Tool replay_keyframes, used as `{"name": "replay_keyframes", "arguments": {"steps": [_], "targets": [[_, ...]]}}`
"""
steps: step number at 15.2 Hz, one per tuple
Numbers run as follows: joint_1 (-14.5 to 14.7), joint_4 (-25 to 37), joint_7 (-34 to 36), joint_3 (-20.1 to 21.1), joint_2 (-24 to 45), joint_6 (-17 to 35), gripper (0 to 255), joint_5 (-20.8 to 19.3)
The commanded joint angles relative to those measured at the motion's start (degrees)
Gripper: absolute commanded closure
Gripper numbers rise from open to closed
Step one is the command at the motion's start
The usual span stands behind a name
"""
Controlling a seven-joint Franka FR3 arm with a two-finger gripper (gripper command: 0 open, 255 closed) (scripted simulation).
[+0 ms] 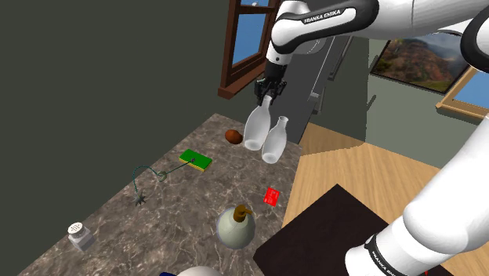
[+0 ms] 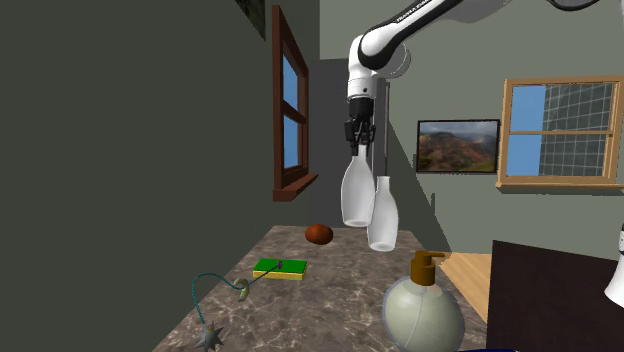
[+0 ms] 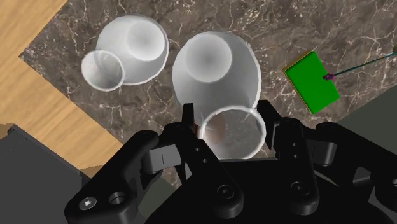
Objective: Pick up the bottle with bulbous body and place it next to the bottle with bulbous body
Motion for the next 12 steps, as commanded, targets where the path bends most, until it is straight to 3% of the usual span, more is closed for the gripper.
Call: {"name": "replay_keyframes", "arguments": {"steps": [1,12], "targets": [[0.0,-1.1,0.0,0.0,0.3,1.5,255,-0.1],[0.2,-5.5,0.5,-0.3,3.7,9.1,255,-1.1]]}}
